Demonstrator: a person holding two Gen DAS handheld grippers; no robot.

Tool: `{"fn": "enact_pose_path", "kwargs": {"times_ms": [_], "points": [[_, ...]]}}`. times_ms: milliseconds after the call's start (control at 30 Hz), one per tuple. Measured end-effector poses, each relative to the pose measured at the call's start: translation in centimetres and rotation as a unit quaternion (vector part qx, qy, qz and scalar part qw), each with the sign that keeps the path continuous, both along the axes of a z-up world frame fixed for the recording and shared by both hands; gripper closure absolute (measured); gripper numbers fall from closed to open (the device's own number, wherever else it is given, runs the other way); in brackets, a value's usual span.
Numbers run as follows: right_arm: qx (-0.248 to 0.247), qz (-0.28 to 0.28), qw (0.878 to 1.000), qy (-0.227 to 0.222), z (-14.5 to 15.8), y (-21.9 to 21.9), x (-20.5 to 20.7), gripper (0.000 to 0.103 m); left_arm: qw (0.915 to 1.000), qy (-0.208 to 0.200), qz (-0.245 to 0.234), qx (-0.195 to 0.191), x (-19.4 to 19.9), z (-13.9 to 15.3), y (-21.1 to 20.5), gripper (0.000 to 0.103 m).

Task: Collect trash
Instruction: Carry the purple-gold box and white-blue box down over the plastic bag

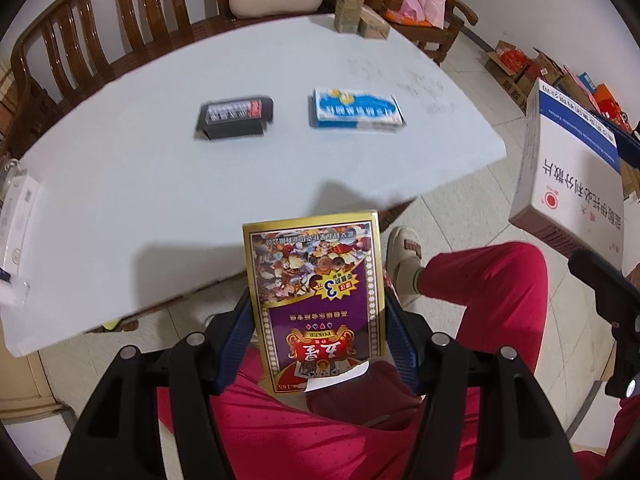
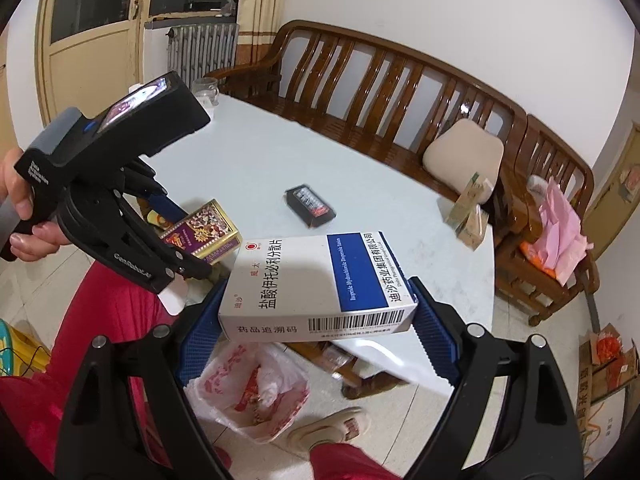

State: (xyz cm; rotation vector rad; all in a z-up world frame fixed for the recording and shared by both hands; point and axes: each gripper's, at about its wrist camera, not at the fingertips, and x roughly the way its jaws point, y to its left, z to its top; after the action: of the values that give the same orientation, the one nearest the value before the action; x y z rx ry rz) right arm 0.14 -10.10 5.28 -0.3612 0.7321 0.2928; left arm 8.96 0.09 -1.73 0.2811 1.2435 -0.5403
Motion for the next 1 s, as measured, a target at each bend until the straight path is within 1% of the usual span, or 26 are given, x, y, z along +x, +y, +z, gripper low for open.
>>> {"fn": "enact_pose_path", "kwargs": {"times_ms": [233,433,633,733,900,1000], "points": [[0.001,-0.002,1.000,0.027,-3.0,0.7,-2.3,0.019,0.9998,0.010,-0.018,-0.003,-2.6,-2.4,-0.7,0.043],[0.001,0.002,0.999,0.039,-4.6,1.6,-3.5,0.019,0.9994,0.025,-0.024,-0.002,-3.7,-4.2,-1.1,0.043],[-0.003,0.003,0.998,0.055,-6.9,2.1,-4.5,0.019,0.9995,0.028,-0.018,0.003,-4.1,-6.2,-1.1,0.043],[-0.004,0.000,0.998,0.064,-8.0,2.0,-4.5,0.019,0.9993,0.033,-0.012,0.009,-4.2,-8.1,-1.0,0.043],[-0.011,-0.010,0.996,0.082,-11.0,1.7,-4.5,0.019,0.9987,0.049,-0.005,0.012,-3.9,-11.1,-1.1,0.043],[-0.009,-0.016,0.995,0.095,-12.8,1.4,-4.4,0.019,0.9977,0.067,0.003,0.010,-3.4,-13.3,-1.3,0.043]]}}
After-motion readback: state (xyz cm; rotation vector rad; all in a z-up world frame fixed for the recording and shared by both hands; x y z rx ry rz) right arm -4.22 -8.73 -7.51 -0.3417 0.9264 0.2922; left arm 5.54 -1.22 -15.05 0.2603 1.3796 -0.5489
